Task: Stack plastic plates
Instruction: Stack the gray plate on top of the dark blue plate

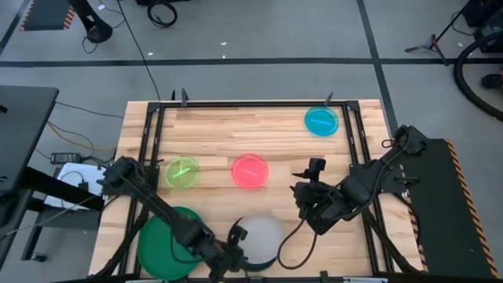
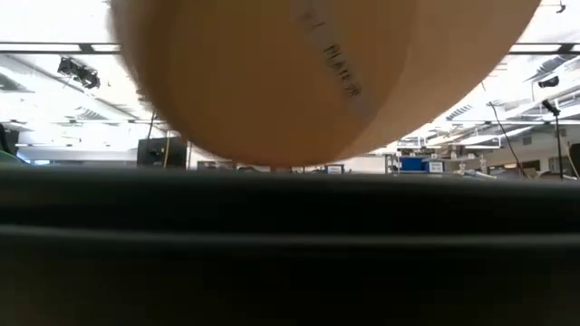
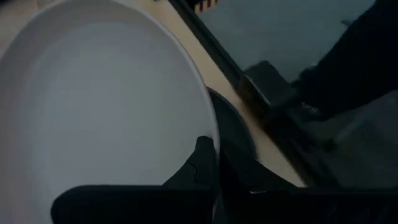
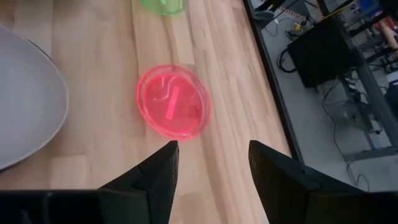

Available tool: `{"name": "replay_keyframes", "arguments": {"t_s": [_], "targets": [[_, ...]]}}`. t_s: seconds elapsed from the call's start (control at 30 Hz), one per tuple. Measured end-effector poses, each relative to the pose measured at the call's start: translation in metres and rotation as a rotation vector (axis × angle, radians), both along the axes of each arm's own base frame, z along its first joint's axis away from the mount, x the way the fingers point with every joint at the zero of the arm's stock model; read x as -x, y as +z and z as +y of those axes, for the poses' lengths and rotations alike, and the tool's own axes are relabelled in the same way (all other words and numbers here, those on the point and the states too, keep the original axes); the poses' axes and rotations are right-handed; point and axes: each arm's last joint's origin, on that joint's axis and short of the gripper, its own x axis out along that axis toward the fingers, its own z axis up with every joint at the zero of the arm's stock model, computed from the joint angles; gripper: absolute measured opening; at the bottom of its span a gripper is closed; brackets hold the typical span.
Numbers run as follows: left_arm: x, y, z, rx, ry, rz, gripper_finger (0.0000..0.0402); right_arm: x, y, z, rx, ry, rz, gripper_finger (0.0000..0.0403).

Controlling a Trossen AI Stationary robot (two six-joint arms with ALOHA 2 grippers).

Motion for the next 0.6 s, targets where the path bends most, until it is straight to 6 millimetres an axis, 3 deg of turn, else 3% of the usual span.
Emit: {"name": "replay_keyframes", "arguments": {"t_s": [0.13, 0.33, 0.5, 0.6], "targets": [[0.006, 0.001, -0.013, 0.073, 0.038, -0.024, 0.0012, -0.001, -0.009, 0.001, -0.053, -0.06, -0.028, 0.0204], [0.007, -0.01, -0.031, 0.168, 0.043, -0.047, 0.0012, -0.004, -0.044, -0.01, -0.181, -0.22, -0.025, 0.0207], [0.003, -0.028, -0.029, 0.16, 0.09, 0.013, 0.0027, -0.021, -0.083, -0.017, -0.171, 0.002, 0.107, 0.0212], [0.0, -0.034, -0.026, 0.136, 0.11, 0.023, 0.004, -0.036, -0.103, -0.024, -0.2, 0.152, 0.071, 0.0212]]}}
